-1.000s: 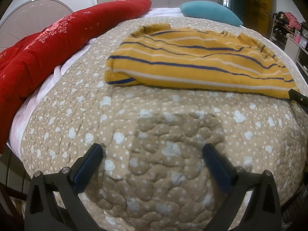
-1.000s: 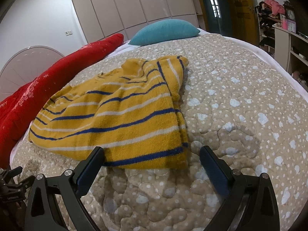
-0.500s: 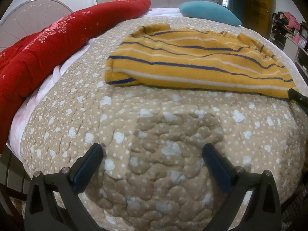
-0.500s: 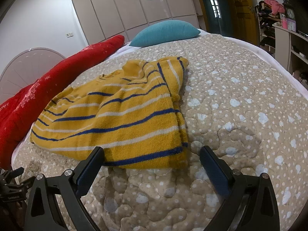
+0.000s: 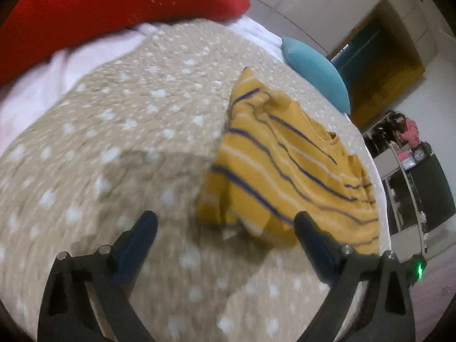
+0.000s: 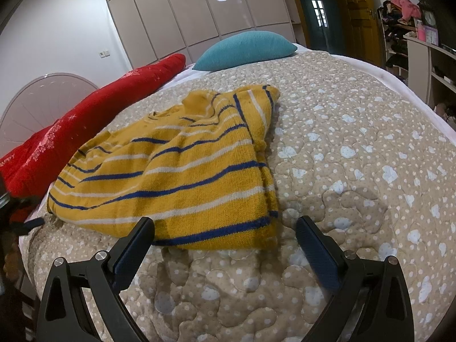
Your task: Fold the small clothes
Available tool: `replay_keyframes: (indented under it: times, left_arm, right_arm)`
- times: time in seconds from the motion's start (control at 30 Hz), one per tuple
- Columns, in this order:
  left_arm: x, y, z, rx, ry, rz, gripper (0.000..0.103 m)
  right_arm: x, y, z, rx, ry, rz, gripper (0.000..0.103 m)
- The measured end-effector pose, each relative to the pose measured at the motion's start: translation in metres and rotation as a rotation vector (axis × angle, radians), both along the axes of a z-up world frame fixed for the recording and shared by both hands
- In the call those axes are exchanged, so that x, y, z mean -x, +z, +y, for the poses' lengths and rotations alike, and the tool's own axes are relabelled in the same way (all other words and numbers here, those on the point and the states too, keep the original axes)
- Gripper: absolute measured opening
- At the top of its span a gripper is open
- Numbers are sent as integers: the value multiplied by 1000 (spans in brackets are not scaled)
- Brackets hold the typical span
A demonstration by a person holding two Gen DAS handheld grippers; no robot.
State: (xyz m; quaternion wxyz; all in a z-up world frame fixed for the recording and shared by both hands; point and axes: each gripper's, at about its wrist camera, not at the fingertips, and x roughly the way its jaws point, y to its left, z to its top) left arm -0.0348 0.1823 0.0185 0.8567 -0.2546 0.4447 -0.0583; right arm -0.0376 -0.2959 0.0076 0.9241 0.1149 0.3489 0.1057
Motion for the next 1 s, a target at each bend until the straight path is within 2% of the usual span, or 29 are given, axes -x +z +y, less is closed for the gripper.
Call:
replay_keyframes:
  times: [0.23, 0.3, 0.33, 0.37, 0.4, 0.43, 0.47, 0.6, 0.7, 0.77, 0.8, 0.9, 1.0]
  left_arm:
    - [-50, -11, -3, 104, -34, -16, 96]
    - [-60, -12, -5, 91, -14, -14, 90]
    - [-63, -11, -7, 59, 4, -8, 65]
    - [-67, -12, -9, 20, 19, 19, 33]
    - [-70, -13, -10, 39, 9, 35, 25]
    - [-71, -12, -11, 62, 12, 45, 22]
    - [-72, -7, -14, 38, 21, 47, 17]
    - [-73, 26, -43, -99, -2, 10, 14]
    - [-77, 61, -79, -139, -45, -41, 13]
    - [-83, 81, -108, -155, -90, -73, 12]
    - [-83, 89, -123, -162, -118, -86, 11]
    - [-92, 106, -198, -167, -259, -122, 6]
    - [-93, 102, -272, -162, -400, -123, 4]
  right_arm:
    - [-1, 0, 1, 4, -2, 0, 101]
    - [-1, 0, 2, 8, -2, 1, 101]
    - [-1, -1, 1, 8, -2, 1, 101]
    - [-2, -1, 2, 10, -2, 1, 101]
    - [-2, -1, 1, 9, -2, 1, 101]
    - [-3, -1, 2, 8, -2, 0, 101]
    - [-2, -1, 2, 8, -2, 0, 101]
    - [-1, -1, -3, -33, -2, -12, 100]
    - [3, 4, -15, -107, -42, -17, 93]
    - [10, 8, -27, -207, -72, -28, 93]
    - [15, 10, -35, -259, -83, -35, 93]
    - [26, 18, -53, -322, -113, -63, 93]
    - [37, 24, -74, -351, -166, -98, 93]
